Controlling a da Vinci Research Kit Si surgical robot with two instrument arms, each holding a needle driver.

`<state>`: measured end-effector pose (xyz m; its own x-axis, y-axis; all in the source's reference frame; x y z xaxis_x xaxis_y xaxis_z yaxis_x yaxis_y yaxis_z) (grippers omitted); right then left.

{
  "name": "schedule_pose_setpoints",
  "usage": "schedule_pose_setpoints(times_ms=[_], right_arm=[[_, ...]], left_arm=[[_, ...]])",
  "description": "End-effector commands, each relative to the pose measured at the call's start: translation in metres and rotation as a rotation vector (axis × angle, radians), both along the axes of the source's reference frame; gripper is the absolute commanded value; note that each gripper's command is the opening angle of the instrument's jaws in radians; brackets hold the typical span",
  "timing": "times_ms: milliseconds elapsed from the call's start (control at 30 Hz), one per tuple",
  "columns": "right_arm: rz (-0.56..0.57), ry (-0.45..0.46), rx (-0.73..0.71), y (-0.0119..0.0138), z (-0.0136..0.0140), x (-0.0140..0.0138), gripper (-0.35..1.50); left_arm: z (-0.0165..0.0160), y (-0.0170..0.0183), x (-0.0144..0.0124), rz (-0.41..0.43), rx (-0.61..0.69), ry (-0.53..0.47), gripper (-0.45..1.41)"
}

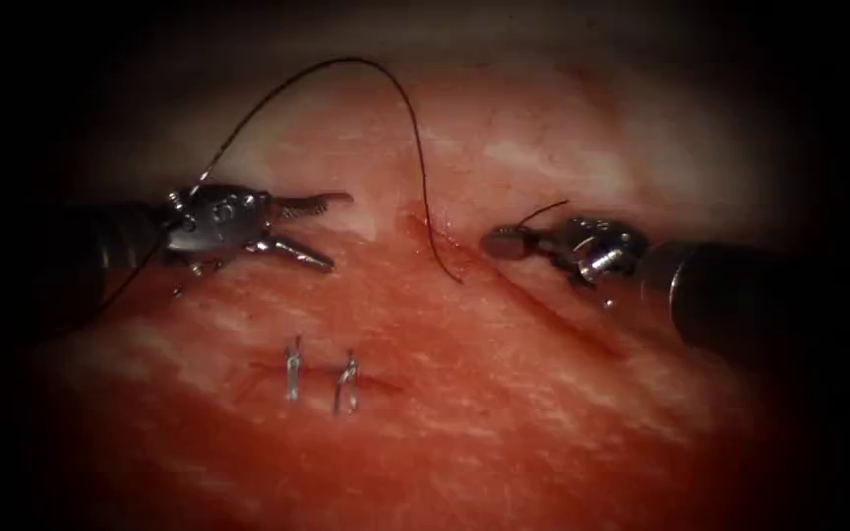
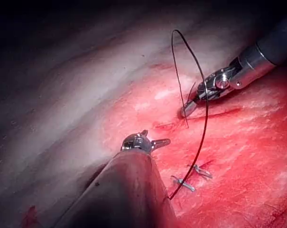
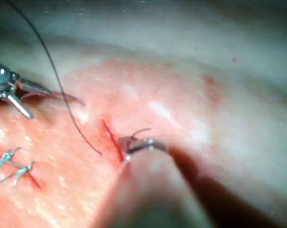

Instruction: Wound Closure

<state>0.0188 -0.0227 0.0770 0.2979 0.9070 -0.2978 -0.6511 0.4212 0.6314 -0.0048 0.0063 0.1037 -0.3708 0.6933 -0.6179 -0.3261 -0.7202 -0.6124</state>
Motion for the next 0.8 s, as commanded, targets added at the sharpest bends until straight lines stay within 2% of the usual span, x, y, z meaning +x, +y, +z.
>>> schedule_pose_setpoints(times_ms=[33,200,433,800], right_arm=[[-0.022,-0.011,0.013,0.0011,0.0005,0.0010,-0.35],[-0.090,-0.054,0.060,0.0028,-0.0001,0.0010,-0.35],[-0.224,-0.112,0.067,0.0037,-0.0007,0.0020,-0.35],[-0.241,-0.131,0.071,0.0043,-0.0009,0.0025,-0.35]], left_arm=[[0.0007,-0.0002,-0.0006,0.001,0.001,-0.002,0.31],[0.0007,-0.0002,-0.0006,0.001,0.001,-0.002,0.31],[0.0006,-0.0002,-0.0006,0.001,0.001,-0.002,0.31],[0.0006,-0.0003,-0.0007,0.000,0.001,-0.006,0.31]])
